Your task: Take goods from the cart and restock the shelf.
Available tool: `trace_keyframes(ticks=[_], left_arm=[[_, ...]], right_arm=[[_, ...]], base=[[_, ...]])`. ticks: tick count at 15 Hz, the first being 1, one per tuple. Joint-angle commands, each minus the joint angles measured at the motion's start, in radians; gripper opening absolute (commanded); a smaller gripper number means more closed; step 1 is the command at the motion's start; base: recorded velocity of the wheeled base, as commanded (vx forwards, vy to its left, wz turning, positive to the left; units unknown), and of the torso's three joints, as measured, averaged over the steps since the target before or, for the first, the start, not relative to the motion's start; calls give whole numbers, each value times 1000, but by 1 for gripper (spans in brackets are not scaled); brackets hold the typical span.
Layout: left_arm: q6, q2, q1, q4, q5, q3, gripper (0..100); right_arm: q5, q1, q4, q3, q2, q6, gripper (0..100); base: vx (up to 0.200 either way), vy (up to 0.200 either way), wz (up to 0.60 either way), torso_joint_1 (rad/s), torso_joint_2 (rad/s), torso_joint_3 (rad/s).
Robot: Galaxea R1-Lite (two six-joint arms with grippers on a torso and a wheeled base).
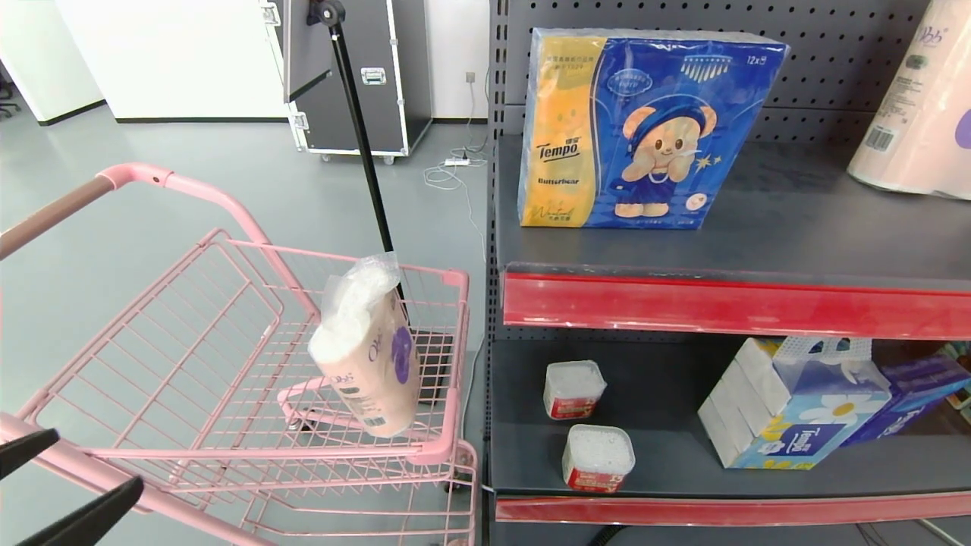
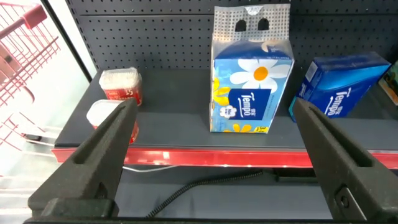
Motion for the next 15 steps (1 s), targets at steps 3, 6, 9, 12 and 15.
trace_keyframes(ticks=[3, 6, 9, 12, 15], left_arm=[[32, 421, -88, -161, 2, 11, 100], [82, 540, -170, -211, 8, 22, 100], [79, 748, -202, -431, 49, 32, 100], [76, 794, -203, -503, 52, 59, 100], [76, 829, -214, -527, 58, 34, 100]], right_arm=[[0, 1, 0, 0, 0, 0, 100], [0, 1, 0, 0, 0, 0, 100], [0, 1, 0, 0, 0, 0, 100], [0, 1, 0, 0, 0, 0, 100], [0, 1, 0, 0, 0, 0, 100]], base=[[0, 0, 0, 0, 0, 0], [0, 0, 0, 0, 0, 0], [0, 0, 0, 0, 0, 0], [0, 0, 0, 0, 0, 0], [0, 0, 0, 0, 0, 0]])
